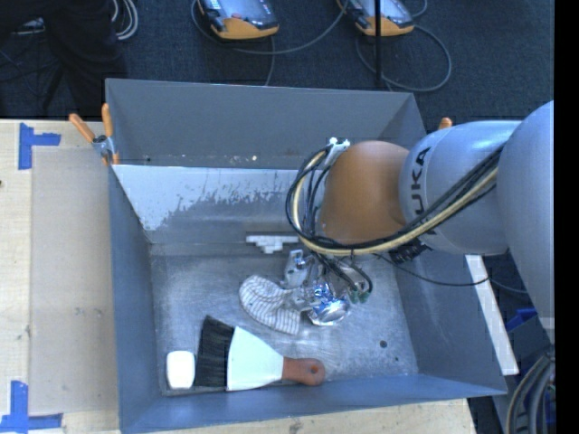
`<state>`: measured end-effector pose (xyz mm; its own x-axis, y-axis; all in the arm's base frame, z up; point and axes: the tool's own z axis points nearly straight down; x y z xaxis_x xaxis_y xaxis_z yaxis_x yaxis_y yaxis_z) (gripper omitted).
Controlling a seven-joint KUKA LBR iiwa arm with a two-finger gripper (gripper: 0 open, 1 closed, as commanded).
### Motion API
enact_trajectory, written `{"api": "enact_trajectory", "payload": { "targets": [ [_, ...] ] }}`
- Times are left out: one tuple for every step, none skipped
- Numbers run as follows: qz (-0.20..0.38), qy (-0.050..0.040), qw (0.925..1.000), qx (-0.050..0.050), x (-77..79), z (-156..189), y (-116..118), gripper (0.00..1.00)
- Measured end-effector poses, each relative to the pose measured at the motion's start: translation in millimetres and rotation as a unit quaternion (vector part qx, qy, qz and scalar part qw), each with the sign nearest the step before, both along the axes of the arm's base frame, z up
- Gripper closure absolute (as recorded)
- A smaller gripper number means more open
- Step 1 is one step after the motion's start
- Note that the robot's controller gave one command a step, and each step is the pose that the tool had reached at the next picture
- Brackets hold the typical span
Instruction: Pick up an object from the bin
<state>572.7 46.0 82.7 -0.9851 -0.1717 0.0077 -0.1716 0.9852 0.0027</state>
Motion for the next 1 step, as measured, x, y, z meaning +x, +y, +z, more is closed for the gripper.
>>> {"api": "enact_trajectory", "payload": {
  "targets": [
    [0.0,-0.0001,1.0,0.0,0.1,0.0,0.0,1.0]
  ]
}}
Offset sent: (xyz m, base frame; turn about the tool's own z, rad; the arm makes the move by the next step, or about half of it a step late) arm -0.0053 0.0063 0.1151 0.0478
